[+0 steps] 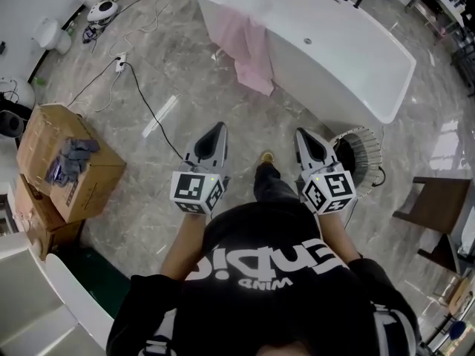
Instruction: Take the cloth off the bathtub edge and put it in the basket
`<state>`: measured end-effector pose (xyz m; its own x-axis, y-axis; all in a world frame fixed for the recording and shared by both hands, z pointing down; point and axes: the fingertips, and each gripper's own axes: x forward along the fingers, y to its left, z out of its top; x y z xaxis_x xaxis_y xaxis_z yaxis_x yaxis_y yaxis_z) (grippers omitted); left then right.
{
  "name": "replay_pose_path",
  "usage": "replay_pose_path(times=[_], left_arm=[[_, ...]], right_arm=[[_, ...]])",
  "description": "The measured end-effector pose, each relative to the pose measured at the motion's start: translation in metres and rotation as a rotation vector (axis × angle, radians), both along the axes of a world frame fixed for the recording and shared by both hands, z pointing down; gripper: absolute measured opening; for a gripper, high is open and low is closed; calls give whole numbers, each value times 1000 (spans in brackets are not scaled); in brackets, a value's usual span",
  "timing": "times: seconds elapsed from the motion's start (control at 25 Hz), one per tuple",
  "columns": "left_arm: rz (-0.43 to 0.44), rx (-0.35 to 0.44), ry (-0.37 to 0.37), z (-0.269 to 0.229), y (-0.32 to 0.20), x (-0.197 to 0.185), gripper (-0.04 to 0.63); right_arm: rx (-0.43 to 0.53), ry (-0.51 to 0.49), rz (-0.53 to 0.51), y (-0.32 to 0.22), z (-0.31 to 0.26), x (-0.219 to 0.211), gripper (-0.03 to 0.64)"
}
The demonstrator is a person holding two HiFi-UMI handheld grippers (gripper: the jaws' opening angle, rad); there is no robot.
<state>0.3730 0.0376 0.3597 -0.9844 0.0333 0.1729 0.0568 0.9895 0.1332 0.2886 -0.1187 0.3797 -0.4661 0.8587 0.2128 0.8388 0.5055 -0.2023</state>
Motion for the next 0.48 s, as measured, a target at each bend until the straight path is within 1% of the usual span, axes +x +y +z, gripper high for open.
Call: replay_pose_path(times=[0.28,0.48], left_arm=[[-40,-8,-2,-12,29,-77,12],[-94,-2,-9,-10,49,-123,13]], right_arm=[[20,-7,-40,33,-11,-88,14],[17,-22,-108,59,-14,-139,12]])
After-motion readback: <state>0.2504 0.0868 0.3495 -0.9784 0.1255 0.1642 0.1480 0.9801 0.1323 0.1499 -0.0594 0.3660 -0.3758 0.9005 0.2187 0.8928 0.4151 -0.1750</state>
